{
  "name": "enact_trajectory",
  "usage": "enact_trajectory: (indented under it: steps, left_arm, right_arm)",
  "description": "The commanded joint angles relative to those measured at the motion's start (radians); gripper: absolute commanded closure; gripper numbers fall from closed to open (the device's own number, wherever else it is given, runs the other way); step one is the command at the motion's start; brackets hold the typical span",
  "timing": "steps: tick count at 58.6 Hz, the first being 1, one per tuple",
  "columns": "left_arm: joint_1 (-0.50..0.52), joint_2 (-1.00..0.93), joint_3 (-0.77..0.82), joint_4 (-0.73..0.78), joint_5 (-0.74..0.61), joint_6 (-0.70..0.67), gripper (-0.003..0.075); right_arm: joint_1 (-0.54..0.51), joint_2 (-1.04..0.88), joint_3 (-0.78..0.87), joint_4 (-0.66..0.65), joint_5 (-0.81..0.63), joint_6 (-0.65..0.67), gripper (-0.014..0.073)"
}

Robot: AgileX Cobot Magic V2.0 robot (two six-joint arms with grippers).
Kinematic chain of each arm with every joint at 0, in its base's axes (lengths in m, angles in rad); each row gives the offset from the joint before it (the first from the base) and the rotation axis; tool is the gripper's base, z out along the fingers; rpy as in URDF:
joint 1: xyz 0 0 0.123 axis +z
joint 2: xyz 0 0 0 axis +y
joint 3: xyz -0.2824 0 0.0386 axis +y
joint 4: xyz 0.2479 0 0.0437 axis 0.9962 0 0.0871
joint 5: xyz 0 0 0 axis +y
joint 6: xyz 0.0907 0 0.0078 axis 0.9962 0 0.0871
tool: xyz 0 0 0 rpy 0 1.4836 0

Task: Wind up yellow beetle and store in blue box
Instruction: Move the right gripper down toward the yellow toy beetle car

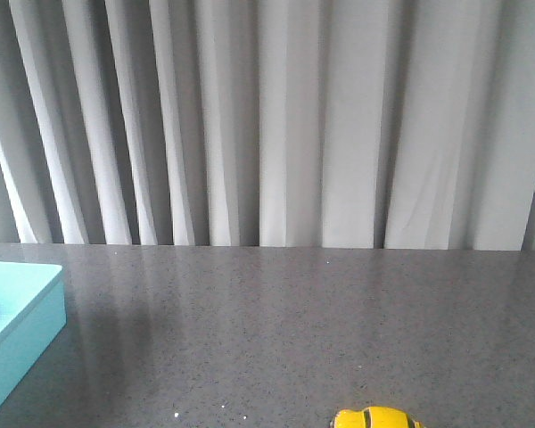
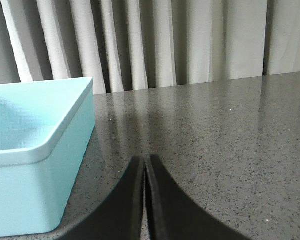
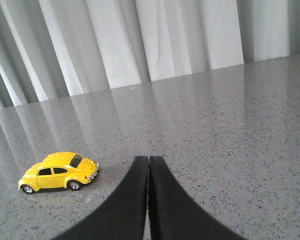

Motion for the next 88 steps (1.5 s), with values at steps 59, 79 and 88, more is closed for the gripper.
enact_trajectory:
  steps: [59, 79, 88]
  left_arm:
    - [-0.007, -0.007, -0.015, -0.004, -0.066, -0.009, 0.0726]
    - [-0.007, -0.007, -0.015, -0.004, -0.066, -0.009, 0.0726]
    - [-0.007, -0.007, -0.015, -0.004, -0.066, -0.009, 0.0726]
  right_arm:
    - [-0.004, 0.317, -0.754, 0.096, 0.268, -0.198, 0.0554]
    - [-0.004, 0.656, -1.046, 0.408, 0.572, -0.548, 0.0008]
    - [-0.004, 0.719, -1.054, 0.439, 0.502, -0.567, -0.0095]
